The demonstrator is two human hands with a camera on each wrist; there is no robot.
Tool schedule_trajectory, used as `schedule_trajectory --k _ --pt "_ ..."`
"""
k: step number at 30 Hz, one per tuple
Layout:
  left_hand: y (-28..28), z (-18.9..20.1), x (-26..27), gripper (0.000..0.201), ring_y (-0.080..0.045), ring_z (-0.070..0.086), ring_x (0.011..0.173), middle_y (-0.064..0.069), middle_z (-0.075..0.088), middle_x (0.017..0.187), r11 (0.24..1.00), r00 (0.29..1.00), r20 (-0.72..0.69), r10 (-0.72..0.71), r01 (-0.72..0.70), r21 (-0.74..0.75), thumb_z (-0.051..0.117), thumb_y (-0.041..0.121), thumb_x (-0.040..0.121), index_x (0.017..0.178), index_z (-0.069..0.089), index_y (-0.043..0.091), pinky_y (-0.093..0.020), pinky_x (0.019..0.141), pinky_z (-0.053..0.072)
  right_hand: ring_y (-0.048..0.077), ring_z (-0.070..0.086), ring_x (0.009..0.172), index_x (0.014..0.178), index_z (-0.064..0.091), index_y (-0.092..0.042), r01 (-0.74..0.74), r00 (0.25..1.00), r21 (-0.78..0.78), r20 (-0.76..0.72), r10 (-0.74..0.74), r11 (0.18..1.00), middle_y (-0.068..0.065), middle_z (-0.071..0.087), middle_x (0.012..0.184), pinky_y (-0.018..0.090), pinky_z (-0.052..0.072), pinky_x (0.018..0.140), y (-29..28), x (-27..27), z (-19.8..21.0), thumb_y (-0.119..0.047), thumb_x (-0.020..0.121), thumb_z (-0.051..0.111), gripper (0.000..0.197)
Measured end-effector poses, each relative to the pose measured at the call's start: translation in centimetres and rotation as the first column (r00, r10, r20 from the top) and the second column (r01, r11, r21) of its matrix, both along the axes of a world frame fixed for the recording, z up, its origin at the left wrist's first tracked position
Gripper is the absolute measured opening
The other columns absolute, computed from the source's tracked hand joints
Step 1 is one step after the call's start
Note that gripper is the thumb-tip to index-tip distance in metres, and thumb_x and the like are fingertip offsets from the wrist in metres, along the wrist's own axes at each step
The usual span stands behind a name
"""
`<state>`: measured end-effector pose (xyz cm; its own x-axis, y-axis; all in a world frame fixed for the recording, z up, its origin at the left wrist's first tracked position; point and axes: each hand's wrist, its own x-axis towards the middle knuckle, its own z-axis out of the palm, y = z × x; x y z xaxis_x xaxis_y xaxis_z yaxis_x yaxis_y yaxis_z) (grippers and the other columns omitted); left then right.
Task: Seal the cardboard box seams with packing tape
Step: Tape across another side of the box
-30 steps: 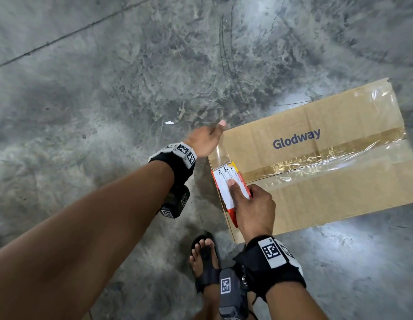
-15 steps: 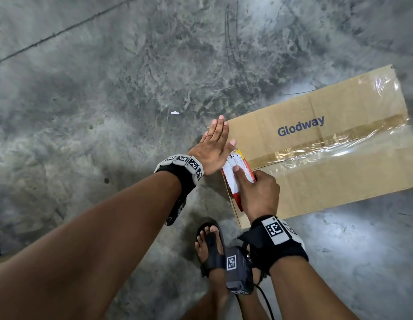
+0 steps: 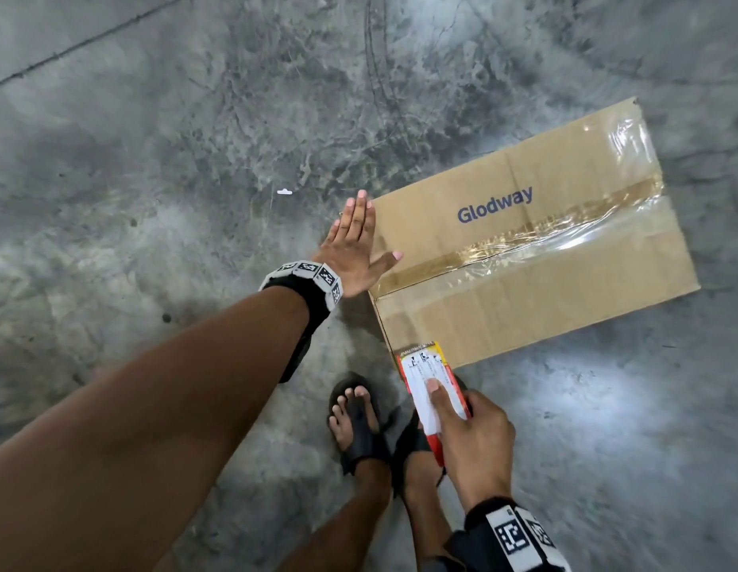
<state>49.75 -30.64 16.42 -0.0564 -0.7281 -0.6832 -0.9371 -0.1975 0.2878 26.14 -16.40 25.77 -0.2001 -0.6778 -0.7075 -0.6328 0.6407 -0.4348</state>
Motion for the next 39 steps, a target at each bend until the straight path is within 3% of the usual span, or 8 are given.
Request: schedule_trajectory --k 4,7,15,19,25,32,36,39 --pt "1.1 -1.6 -0.3 0.127 -0.021 -0.024 0.148 -0.005 -0.029 0.160 0.995 0.997 0.077 -0.020 0.027 -0.093 0.025 0.093 0.069 0.152 -0.021 0.008 -0.045 0.123 -0.003 0.036 0.071 0.087 0.093 0.079 -0.009 -0.009 1.000 0.018 -0.004 0.009 1.000 0.011 0.080 0.089 0.043 0.058 0.078 0.5 0.3 -2.2 -0.057 0.091 0.066 0.049" --pt "1.5 -2.4 -0.5 0.134 -0.022 -0.022 0.149 -0.006 -0.026 0.162 0.989 0.995 0.102 -0.008 0.023 -0.148 0.031 0.095 0.063 0.152 -0.020 0.009 -0.049 0.122 -0.002 0.035 0.072 0.090 0.095 0.078 -0.009 -0.015 1.000 0.008 -0.018 0.015 1.000 0.008 0.080 0.093 0.043 0.058 0.078 0.7 0.6 -3.7 -0.060 0.090 0.064 0.053" --pt "2.8 -1.9 -2.2 0.119 -0.030 -0.013 0.151 -0.016 -0.014 0.163 0.969 0.946 0.320 -0.040 0.115 -0.219 0.020 0.088 0.075 0.152 -0.013 0.004 -0.052 0.121 -0.008 0.040 0.070 0.090 0.087 0.076 -0.007 -0.038 0.997 0.060 -0.059 0.042 0.997 0.019 0.077 0.088 0.041 0.056 0.075 0.2 1.0 -4.0 -0.058 0.090 0.064 0.053" --pt "6.6 -1.8 -4.6 0.087 -0.030 -0.010 0.152 -0.016 -0.010 0.164 0.943 0.965 0.217 -0.149 0.205 -0.263 0.023 0.062 0.097 0.154 -0.005 0.002 -0.044 0.123 -0.003 0.042 0.068 0.099 0.092 0.078 -0.006 -0.035 0.997 0.085 -0.068 0.040 0.996 0.022 0.077 0.095 0.042 0.056 0.079 -0.3 1.1 -4.0 -0.060 0.088 0.064 0.055" --pt "9.1 -2.1 -6.3 0.106 -0.029 -0.016 0.150 -0.016 -0.017 0.162 0.962 0.972 0.198 -0.130 0.172 -0.210 0.023 0.077 0.087 0.153 -0.010 0.001 -0.042 0.123 -0.004 0.041 0.069 0.097 0.094 0.079 -0.007 -0.063 0.997 0.036 -0.051 0.065 0.997 0.021 0.078 0.096 0.041 0.055 0.078 0.1 0.6 -4.0 -0.059 0.089 0.064 0.055" --pt "9.2 -2.5 -6.5 0.110 -0.031 -0.015 0.151 -0.016 -0.015 0.163 0.965 0.968 0.216 -0.128 0.172 -0.199 0.021 0.079 0.081 0.153 -0.010 0.002 -0.044 0.123 -0.003 0.040 0.066 0.098 0.096 0.079 -0.008 -0.055 0.998 -0.012 0.031 0.055 0.998 0.019 0.077 0.094 0.040 0.054 0.077 1.0 -0.5 -3.7 -0.058 0.090 0.062 0.053" --pt "8.7 -1.8 -6.9 0.108 -0.028 -0.021 0.149 -0.013 -0.023 0.161 0.978 0.965 0.229 -0.126 0.160 -0.137 0.025 0.077 0.083 0.152 -0.017 0.005 -0.045 0.122 -0.004 0.042 0.063 0.094 0.071 0.063 -0.012 -0.014 1.000 0.027 0.016 0.013 1.000 0.022 0.073 0.086 0.038 0.044 0.070 3.3 -3.9 -1.3 -0.058 0.091 0.062 0.050" --pt "8.8 -1.7 -7.0 0.108 -0.027 -0.025 0.148 -0.012 -0.028 0.160 0.984 0.966 0.229 -0.122 0.148 -0.096 0.025 0.077 0.084 0.151 -0.021 0.006 -0.045 0.122 -0.006 0.043 0.064 0.088 0.058 0.046 -0.017 0.000 0.999 0.056 -0.035 0.002 0.998 0.022 0.070 0.077 0.040 0.047 0.071 5.6 -5.8 -0.1 -0.059 0.089 0.064 0.055"
